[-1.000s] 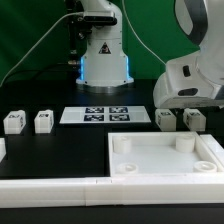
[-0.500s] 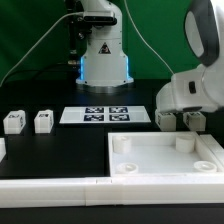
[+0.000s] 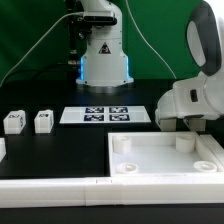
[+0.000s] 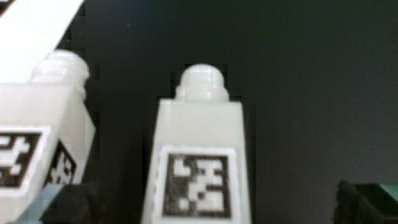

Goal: Assemble one leg

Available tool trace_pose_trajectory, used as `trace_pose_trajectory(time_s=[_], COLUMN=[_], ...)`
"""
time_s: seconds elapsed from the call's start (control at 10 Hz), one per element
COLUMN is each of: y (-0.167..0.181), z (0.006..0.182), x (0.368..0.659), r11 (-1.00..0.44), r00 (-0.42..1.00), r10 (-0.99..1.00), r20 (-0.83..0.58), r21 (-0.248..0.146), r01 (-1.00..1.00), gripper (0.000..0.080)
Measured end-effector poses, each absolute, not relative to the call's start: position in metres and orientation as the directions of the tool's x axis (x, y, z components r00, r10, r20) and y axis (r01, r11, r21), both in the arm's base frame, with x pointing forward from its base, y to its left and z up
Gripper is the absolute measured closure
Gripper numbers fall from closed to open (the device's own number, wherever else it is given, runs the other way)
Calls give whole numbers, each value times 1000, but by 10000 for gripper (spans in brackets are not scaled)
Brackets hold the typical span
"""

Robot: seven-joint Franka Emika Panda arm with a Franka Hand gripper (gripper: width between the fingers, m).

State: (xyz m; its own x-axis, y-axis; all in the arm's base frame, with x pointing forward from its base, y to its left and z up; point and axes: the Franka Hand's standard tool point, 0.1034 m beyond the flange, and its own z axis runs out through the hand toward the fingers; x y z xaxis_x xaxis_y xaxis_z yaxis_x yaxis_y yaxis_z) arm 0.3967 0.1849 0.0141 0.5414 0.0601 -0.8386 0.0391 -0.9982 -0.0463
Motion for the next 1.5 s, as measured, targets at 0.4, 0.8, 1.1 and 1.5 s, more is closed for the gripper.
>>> trace_pose_trajectory(time_s=[0.4, 0.8, 1.1, 1.5], y=[182, 182, 182, 180], z=[8, 8, 8, 21], x=[394, 394, 394, 395], r11=[-998, -998, -998, -999], r00=[548, 547, 547, 561], r10=[63, 64, 64, 32], r20=[-834, -835, -835, -827], r21=[-50, -51, -51, -21], r01=[38, 38, 38, 25], gripper=[150, 509, 509, 509])
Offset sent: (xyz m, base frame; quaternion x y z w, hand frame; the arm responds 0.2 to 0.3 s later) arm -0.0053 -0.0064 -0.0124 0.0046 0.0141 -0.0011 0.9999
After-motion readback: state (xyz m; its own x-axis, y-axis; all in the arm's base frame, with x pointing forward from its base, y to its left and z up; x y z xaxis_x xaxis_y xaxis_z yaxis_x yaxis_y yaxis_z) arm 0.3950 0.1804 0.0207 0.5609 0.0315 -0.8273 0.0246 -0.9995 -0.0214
